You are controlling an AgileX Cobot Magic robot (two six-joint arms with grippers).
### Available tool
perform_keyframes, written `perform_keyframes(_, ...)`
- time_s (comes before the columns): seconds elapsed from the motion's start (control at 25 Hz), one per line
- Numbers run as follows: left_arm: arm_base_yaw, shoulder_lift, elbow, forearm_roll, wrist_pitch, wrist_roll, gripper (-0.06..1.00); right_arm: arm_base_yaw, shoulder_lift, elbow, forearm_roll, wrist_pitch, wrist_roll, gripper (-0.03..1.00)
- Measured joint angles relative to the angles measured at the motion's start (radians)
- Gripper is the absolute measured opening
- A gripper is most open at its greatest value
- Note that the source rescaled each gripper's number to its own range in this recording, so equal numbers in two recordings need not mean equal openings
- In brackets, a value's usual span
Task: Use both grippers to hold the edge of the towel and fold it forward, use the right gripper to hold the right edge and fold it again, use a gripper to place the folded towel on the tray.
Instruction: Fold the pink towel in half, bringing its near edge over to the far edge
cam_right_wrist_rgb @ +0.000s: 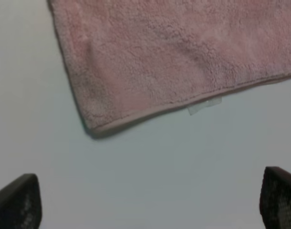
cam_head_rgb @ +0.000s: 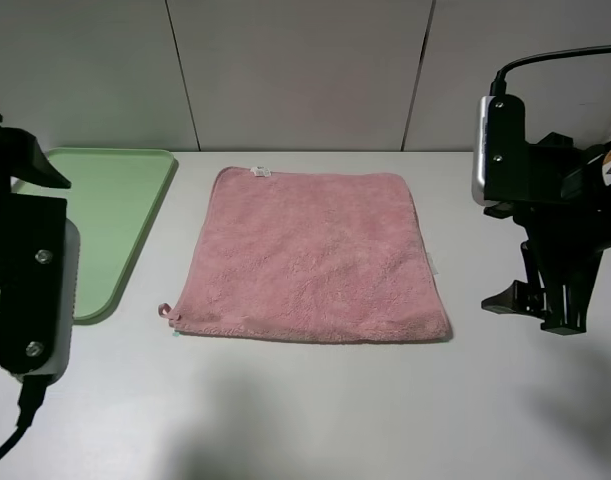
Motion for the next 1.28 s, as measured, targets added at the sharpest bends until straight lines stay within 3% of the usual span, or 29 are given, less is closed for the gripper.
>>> perform_keyframes(0.76, 0.0, 0.269, 0.0, 0.078, -0.076, 0.034, 0.99, 0.0, 0.023, 0.0, 0.0, -0.071, -0.002, 1.0)
perform_keyframes(1.16, 0.0, 0.433, -0.001, 0.187, -0.176, -0.161, 0.98, 0.0, 0.023, 0.0, 0.0, -0.076, -0.002, 1.0)
perform_keyframes(1.28, 0.034, 0.449, -0.001, 0.194, -0.231, -0.228, 0.98, 0.0, 0.023, 0.0, 0.0, -0.095, -0.002, 1.0)
